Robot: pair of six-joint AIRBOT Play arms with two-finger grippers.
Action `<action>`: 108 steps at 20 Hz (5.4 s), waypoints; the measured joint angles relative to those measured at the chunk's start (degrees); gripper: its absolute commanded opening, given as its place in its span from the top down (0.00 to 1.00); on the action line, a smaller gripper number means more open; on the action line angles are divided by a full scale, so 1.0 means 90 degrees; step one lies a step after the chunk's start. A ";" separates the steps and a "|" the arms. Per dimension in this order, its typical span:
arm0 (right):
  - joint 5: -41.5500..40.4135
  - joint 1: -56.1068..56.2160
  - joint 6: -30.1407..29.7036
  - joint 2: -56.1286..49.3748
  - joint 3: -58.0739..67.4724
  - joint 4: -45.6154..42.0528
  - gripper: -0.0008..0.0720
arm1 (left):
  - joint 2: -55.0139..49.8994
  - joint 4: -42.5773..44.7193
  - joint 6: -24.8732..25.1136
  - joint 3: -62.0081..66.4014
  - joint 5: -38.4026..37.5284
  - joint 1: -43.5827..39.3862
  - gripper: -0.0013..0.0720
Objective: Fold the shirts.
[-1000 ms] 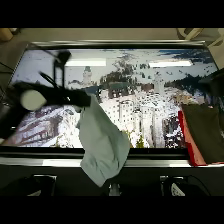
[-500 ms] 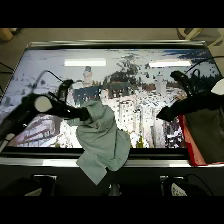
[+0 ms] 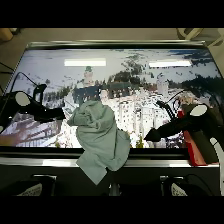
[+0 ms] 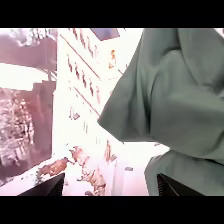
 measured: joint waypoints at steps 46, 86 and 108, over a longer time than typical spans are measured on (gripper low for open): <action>-0.2667 0.0155 0.1545 0.2698 0.6047 -0.3118 0.97 | 0.3524 0.0687 0.0374 0.4364 0.1314 0.0811 0.95; -0.1396 0.0107 0.1513 -0.0903 0.1996 -0.3696 0.29 | 0.0226 -0.2069 0.1673 -0.2543 -0.0012 0.1358 0.34; -0.1275 -0.1122 0.0940 -0.2669 0.1940 -0.1661 0.97 | 0.0979 -0.2545 0.2159 -0.3004 0.0976 0.0758 0.95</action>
